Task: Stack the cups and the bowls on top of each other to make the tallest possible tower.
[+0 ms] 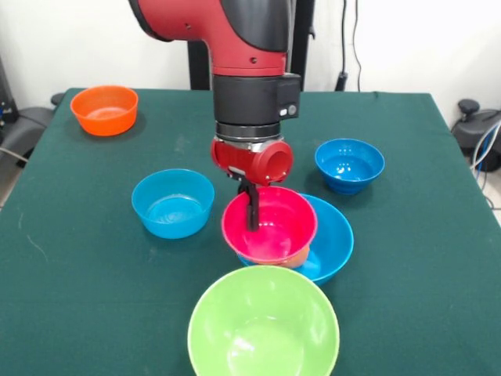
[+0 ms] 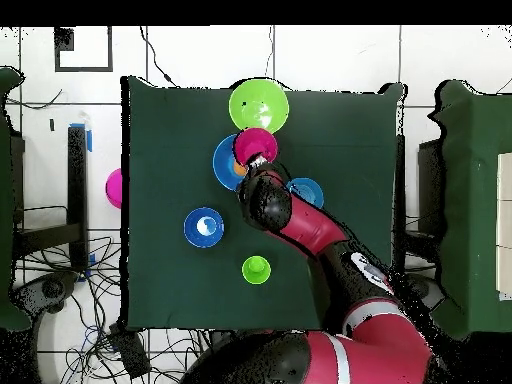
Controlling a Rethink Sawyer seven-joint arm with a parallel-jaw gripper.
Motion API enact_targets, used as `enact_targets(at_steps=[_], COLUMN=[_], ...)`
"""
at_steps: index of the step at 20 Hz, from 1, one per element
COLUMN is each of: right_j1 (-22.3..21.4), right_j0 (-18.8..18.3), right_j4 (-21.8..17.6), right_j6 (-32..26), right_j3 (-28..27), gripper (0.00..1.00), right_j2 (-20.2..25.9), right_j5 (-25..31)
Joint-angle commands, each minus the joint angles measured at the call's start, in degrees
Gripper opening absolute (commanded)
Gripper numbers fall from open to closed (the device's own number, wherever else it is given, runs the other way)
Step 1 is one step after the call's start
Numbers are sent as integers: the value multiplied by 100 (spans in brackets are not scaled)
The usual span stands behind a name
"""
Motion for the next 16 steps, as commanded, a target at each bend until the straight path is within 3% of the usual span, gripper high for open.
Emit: enact_targets(at_steps=[1,10,16], right_j1=[404,399,356], right_j0=[168,374,356], right_j4=[200,397,309], right_j6=[1445,2048,2072], right_j3=[196,270,265], gripper=[0,0,0], right_j2=[761,976,979], right_j5=[-265,-401,-280])
